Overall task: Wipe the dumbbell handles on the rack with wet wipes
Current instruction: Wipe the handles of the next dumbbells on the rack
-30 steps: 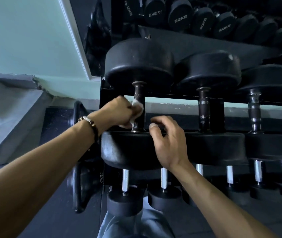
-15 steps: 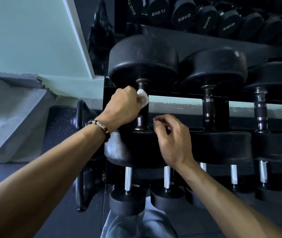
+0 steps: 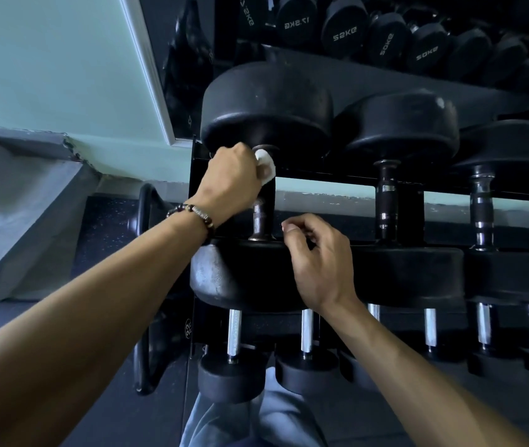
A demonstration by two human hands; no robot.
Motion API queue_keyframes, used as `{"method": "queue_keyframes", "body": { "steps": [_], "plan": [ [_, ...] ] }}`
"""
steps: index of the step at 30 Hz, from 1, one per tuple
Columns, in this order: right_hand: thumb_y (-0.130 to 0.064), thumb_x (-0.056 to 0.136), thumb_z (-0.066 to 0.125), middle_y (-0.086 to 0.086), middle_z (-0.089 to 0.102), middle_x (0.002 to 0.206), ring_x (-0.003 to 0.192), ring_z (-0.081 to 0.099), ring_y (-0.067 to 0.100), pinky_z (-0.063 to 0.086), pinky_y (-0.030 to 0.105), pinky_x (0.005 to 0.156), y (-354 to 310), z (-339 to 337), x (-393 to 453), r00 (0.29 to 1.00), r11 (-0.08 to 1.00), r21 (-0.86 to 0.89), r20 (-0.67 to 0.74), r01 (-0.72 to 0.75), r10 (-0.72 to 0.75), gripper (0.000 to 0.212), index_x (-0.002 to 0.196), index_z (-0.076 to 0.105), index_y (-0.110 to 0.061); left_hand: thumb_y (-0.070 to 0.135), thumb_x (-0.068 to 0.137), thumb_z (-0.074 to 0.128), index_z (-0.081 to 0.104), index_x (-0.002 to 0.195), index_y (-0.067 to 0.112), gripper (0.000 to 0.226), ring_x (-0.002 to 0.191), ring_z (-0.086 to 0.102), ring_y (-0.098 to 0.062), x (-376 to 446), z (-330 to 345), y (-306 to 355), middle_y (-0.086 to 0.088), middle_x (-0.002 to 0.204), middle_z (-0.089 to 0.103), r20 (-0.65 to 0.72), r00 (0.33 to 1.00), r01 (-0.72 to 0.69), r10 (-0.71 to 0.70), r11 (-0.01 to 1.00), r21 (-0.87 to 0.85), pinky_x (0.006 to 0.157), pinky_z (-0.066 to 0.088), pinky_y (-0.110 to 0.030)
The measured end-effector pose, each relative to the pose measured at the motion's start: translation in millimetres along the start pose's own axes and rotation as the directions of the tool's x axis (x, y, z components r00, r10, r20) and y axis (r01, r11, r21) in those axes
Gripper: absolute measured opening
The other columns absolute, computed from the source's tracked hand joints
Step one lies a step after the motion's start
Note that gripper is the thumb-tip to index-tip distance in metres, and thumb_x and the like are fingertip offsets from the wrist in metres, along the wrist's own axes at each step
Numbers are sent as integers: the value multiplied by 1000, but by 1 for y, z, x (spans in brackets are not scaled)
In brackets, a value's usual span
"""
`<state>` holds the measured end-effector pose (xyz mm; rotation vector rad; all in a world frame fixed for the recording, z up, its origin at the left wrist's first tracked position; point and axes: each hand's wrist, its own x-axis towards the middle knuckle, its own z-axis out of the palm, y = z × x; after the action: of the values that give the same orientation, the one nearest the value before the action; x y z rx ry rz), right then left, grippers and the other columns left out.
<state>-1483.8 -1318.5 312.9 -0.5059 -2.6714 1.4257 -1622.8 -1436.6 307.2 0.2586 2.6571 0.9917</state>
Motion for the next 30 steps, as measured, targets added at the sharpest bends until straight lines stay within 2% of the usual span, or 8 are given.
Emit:
{"method": "queue_keyframes", "body": {
  "steps": [6,8,10,16,18,21,26,30],
  "plan": [
    [-48,82,44,-15,67,78,82,63,7,51,34,76,0,-1,0,1000,1000,-2,-6,10,-10,37,83,69,-21,30,88,72,56,54,9,43,52,46,-17,-21,-1,-9,-2,52,46,85,996,-25,25,1000,-5,45,32,-18],
    [-46,83,45,-14,67,77,80,63,7,51,34,75,1,0,0,1000,1000,1,-2,10,-10,37,83,70,-19,35,84,75,60,55,13,39,55,50,-9,-6,-3,-3,-1,56,55,59,998,17,-12,995,-93,46,33,-11],
    [-44,83,46,-13,67,77,80,63,8,51,34,74,1,0,0,1000,1000,3,-2,15,-15,36,83,70,-18,38,82,76,69,65,9,34,61,56,-13,5,-5,2,-5,65,64,41,998,44,-38,990,-134,46,36,-11],
    [-42,85,46,-14,66,74,77,63,8,50,32,72,1,-1,0,1000,1000,6,4,22,-22,36,82,70,-16,32,86,74,45,50,9,51,49,42,-15,-29,-8,-10,-3,52,44,250,968,-34,5,993,111,37,28,-16],
    [-39,87,48,-12,66,73,75,63,9,51,35,71,1,-1,0,1000,1000,5,7,25,-25,33,81,70,-15,27,87,74,46,46,13,51,41,42,-6,-24,-6,-9,5,43,44,258,966,34,-35,999,7,36,27,-13],
    [-31,88,52,-8,68,72,75,64,12,52,38,73,-1,-1,-2,1000,1000,8,1,30,-30,27,78,70,-14,17,87,74,58,52,14,39,36,44,2,-9,-4,-4,13,36,49,226,967,182,-117,938,-295,42,36,-8],
    [-31,87,51,-19,62,66,71,60,6,42,26,67,4,0,0,999,998,19,-8,54,-54,25,75,68,-17,13,75,83,70,64,8,18,43,50,5,-26,-7,-19,13,48,59,455,888,143,-62,979,-145,51,41,-12],
    [-25,87,52,-24,58,61,65,57,4,37,18,63,5,0,-1,998,997,36,-8,66,-66,21,72,65,-20,9,72,85,75,69,16,13,56,63,6,-23,-5,-16,14,60,70,425,901,241,-89,917,-318,56,46,-9]
  ]
}}
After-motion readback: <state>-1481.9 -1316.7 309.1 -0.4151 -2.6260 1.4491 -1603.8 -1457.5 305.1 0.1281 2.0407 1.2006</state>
